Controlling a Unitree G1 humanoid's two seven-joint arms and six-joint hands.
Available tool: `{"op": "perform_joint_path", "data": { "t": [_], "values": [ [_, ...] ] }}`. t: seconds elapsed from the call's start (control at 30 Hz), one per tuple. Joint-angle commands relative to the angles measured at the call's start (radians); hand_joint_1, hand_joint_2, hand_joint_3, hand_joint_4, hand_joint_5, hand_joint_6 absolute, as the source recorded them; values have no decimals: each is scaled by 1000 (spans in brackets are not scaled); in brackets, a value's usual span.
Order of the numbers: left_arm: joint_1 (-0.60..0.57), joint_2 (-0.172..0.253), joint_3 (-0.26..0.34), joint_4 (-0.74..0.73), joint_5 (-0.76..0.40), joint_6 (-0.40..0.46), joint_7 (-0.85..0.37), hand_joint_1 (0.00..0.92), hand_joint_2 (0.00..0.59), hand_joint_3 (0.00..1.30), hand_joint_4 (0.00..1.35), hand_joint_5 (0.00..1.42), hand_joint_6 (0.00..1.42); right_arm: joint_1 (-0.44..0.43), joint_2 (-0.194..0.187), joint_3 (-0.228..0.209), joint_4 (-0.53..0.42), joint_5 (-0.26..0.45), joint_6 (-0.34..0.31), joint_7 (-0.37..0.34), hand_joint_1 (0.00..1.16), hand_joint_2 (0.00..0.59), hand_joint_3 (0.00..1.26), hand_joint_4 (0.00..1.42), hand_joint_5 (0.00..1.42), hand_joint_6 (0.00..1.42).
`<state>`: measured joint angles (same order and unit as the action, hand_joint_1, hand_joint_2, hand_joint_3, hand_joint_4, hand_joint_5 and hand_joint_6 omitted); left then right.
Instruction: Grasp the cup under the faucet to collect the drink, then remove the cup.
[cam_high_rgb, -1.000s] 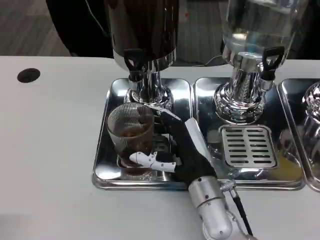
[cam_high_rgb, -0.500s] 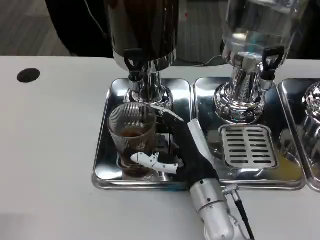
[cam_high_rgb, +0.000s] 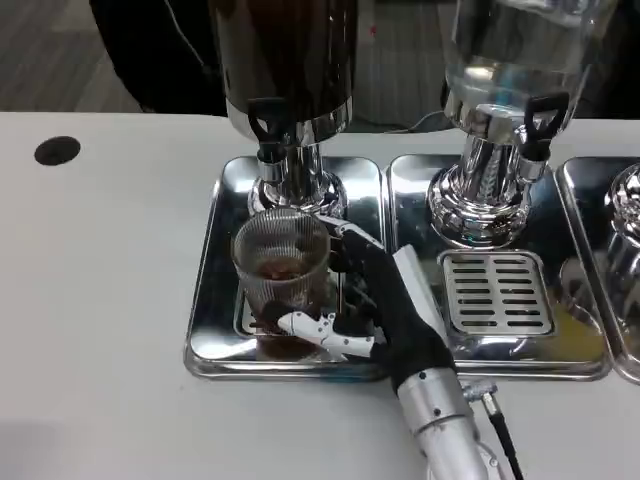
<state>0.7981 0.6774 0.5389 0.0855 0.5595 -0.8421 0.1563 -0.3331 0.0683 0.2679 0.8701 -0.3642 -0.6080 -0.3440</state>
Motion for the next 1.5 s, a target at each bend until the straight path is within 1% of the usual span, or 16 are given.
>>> {"op": "perform_joint_path", "data": {
  "t": [0.03, 0.43, 0.6, 0.77, 1.1, 1.5],
  "values": [
    [1, -3, 6, -13, 2, 5, -5, 0, 14, 0, 0, 0, 0, 14, -1, -4, -53, 4, -29, 1, 871, 210, 368, 368, 380, 302],
    [2, -2, 12, -19, 0, 6, -5, 0, 15, 0, 0, 0, 0, 84, -20, 8, -132, -8, -33, 12, 868, 210, 371, 376, 395, 305],
    [0, -2, 10, -16, 0, 9, -6, 0, 15, 0, 0, 0, 0, 128, -33, 14, -173, -10, -39, 15, 867, 211, 377, 381, 396, 306],
    [-4, -2, 7, -26, -1, 14, -11, 0, 15, 0, 0, 0, 0, 175, -51, 13, -210, -9, -47, 21, 867, 215, 379, 382, 396, 307],
    [-7, -3, 4, -36, -1, 24, -16, 0, 15, 0, 0, 0, 0, 244, -73, 15, -280, -11, -62, 29, 867, 217, 380, 383, 396, 308],
    [-11, -6, -1, -53, 1, 30, -24, 0, 15, 0, 0, 0, 0, 329, -97, 7, -378, -5, -73, 44, 867, 217, 380, 383, 396, 308]
  ]
}}
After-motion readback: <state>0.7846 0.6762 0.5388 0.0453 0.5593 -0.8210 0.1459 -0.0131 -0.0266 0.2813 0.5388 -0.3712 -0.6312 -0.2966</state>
